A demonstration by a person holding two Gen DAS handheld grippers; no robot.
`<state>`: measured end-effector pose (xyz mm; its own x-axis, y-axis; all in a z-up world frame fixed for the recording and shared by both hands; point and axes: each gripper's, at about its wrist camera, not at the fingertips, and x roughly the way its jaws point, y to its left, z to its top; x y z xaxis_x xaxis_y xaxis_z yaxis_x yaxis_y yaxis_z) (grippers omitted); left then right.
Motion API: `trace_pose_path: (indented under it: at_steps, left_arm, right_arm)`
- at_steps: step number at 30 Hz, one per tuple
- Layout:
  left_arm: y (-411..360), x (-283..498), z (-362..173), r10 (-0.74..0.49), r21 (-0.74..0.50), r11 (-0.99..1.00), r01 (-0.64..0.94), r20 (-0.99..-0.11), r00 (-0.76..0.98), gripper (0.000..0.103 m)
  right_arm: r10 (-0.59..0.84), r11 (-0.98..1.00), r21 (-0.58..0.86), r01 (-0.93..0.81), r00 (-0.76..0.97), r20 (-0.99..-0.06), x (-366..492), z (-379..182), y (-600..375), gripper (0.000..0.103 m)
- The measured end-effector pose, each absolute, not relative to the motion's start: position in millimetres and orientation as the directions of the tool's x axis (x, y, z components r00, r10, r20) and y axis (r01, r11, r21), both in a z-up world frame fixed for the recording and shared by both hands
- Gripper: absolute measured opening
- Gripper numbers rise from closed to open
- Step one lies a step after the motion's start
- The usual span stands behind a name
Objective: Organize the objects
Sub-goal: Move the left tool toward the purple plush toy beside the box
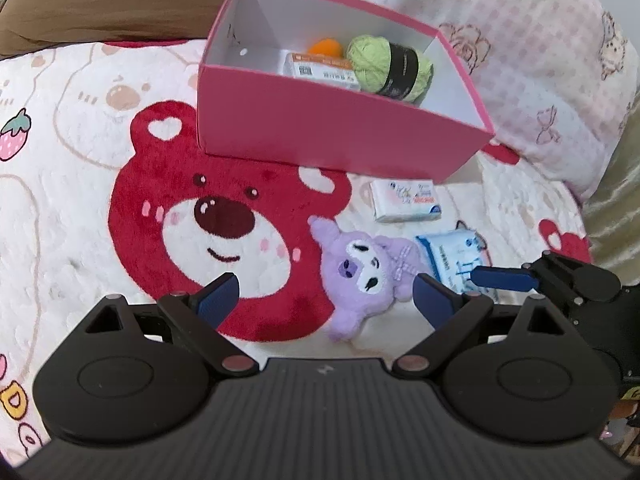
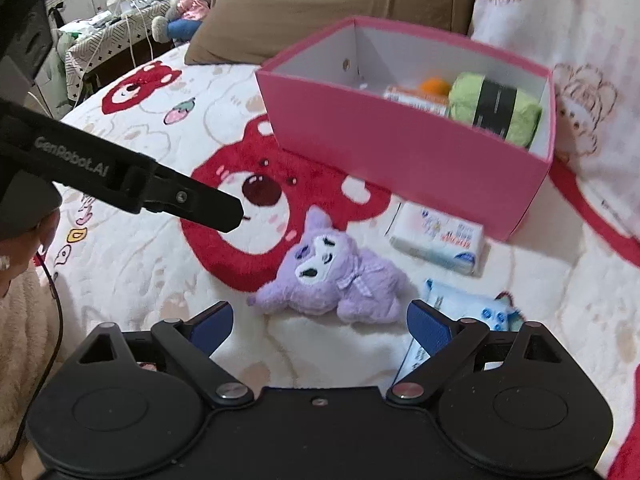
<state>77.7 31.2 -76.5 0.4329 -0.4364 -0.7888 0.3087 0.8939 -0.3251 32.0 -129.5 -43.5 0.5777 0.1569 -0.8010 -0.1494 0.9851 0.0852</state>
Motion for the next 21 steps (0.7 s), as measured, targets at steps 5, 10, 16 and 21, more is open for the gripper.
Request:
trace_pose_path:
  at_steps: [5, 10, 16, 21]
  left_arm:
    - [18, 77, -87, -0.419, -0.292, 0.896, 0.334, -0.803, 0.423, 0.094]
    - [11, 78, -98, -0.420, -0.293, 0.895, 0.335, -0.807, 0.415, 0.093]
    - [5, 84, -108, -0.411, -0.293, 0.901, 0.320, -0.813, 0.413, 0.091]
    - [-3, 91, -114, -0.388, -0.262, 0.910, 0.321, -0.810, 0.440, 0.091]
  right_arm:
    - [0.163, 0.985, 0.100, -0.139, 0.580, -0.798, 37, -52, -128, 0.096]
    - [0.153, 0.984, 0.068, -0.164, 0.589, -0.793, 41, -57, -122, 0.096]
    - [0.175, 0.980, 0.083, -0.181, 0.580, -0.795, 49, -69, -126, 0.096]
    - [0.193, 0.976, 0.096, -0.193, 0.578, -0.793, 55, -79, -131, 0.096]
